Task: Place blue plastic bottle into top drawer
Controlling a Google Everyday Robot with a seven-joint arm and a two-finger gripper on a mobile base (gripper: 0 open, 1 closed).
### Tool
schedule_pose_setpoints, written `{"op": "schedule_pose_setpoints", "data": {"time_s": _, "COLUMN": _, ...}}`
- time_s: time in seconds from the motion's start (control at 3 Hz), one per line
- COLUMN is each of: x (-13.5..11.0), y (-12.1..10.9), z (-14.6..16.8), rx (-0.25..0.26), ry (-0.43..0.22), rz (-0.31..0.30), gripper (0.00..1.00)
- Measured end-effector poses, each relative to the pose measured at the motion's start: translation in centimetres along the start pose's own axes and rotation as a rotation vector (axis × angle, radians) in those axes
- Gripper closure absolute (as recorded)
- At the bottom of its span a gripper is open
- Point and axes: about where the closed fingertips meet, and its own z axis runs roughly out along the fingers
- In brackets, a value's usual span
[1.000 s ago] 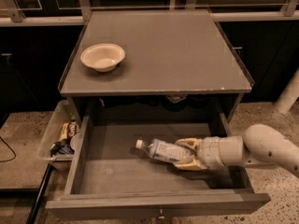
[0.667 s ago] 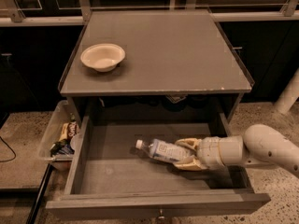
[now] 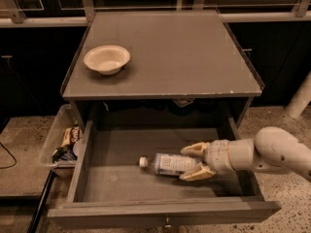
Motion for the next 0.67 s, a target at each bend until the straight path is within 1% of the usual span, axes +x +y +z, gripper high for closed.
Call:
{"op": "schedule_pose_setpoints", "data": {"time_s": 0.33, "x": -2.5, "y": -0.7, "z": -2.4, "rx": 0.013, "ry": 0.032, "rz": -0.054, "gripper": 0.00}}
{"op": "schedule_pose_setpoints", "data": {"time_s": 0.67, "x": -5.4, "y": -1.8, "z": -6.5, "rx": 0.051, "ry": 0.100, "rz": -0.137, "gripper": 0.00}}
